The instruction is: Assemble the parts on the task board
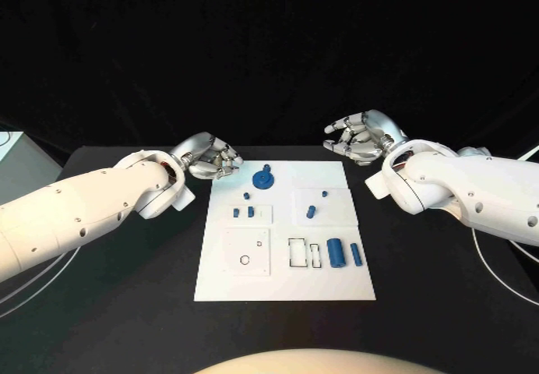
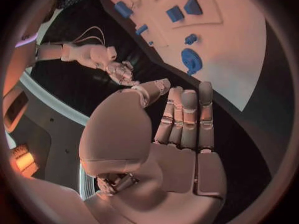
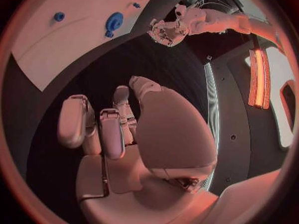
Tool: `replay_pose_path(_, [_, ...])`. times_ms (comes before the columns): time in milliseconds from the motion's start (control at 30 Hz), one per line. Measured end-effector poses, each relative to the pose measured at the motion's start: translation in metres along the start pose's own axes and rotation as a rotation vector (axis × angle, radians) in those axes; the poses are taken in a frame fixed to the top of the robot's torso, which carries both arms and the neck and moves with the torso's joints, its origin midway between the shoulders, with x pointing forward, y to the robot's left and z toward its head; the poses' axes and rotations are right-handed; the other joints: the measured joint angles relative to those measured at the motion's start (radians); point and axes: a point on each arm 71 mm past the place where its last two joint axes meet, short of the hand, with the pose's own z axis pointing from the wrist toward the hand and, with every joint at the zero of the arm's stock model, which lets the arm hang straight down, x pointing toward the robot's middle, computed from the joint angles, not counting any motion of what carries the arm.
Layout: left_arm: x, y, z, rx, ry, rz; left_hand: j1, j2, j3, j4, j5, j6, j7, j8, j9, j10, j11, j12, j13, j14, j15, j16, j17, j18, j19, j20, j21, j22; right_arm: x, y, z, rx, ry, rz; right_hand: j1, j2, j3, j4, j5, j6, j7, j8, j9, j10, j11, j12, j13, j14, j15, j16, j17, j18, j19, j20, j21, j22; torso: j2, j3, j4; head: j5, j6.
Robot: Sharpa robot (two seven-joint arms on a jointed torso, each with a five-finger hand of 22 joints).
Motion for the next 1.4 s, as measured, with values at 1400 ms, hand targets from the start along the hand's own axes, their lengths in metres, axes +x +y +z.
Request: replay_pose_path(1400, [-0.031, 0.002, -0.074, 0.095, -0.145, -0.712, 0.03, -0.006, -0.131, 0.026, 0.0, 0.001, 0.022, -0.014, -0.012, 0.294, 0.057, -0.764, -0.373, -0.104, 0.085, -0.818, -0.253, -0.001, -0.031, 0.111, -0.643, -0.428, 0.051, -0.027, -0.016, -0.076, 0.271, -0.742, -0.096, -0.072, 0.166, -0.136, -0.212, 0.056, -0.011, 0.025, 0.0, -0.023, -0.007, -0.546, -0.596, 0.0, 0.008, -0.037, -0.049, 0.0, 0.004, 0.008, -0.053, 0.0, 0.004, -0.0047, -0.0011, -0.085, 0.041])
